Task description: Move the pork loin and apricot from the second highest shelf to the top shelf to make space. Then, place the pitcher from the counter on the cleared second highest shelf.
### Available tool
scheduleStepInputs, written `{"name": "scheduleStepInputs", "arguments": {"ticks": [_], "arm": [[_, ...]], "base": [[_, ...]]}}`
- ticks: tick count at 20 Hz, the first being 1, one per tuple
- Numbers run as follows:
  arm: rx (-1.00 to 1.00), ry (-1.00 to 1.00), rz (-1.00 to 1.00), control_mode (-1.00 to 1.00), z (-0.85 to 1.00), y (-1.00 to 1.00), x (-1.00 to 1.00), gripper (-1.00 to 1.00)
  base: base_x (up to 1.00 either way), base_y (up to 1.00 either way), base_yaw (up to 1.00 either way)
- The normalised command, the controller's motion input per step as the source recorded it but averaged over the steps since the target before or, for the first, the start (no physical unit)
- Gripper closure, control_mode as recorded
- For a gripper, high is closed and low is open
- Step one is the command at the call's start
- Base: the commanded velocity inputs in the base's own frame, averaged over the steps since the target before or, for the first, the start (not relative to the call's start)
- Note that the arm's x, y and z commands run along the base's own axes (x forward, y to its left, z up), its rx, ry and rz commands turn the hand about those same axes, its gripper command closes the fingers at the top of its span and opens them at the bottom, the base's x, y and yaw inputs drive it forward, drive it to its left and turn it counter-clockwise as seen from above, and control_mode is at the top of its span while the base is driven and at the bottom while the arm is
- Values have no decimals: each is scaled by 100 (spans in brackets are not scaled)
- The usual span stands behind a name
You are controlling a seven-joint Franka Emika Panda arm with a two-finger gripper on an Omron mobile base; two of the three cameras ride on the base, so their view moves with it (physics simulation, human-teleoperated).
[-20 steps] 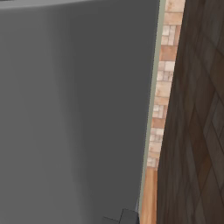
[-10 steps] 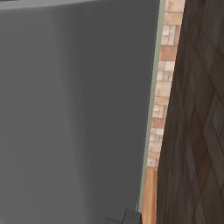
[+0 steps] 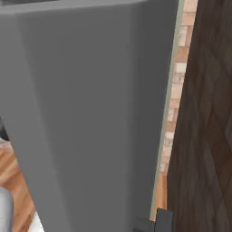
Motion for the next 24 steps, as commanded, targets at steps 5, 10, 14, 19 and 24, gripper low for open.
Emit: {"name": "scheduleStepInputs", "arguments": {"ticks": [5,10,14,19,24], "arm": [[0,0,0,100,0,0,0,-100],[0,0,0,100,0,0,0,-100],[0,0,0,100,0,0,0,-100],[0,0,0,100,0,0,0,-100],[0,0,0,100,0,0,0,-100]], "base": [[-72,100,-10],[-99,54,-36],[-99,21,-52],[-77,20,-53],[-52,3,-35]]}}
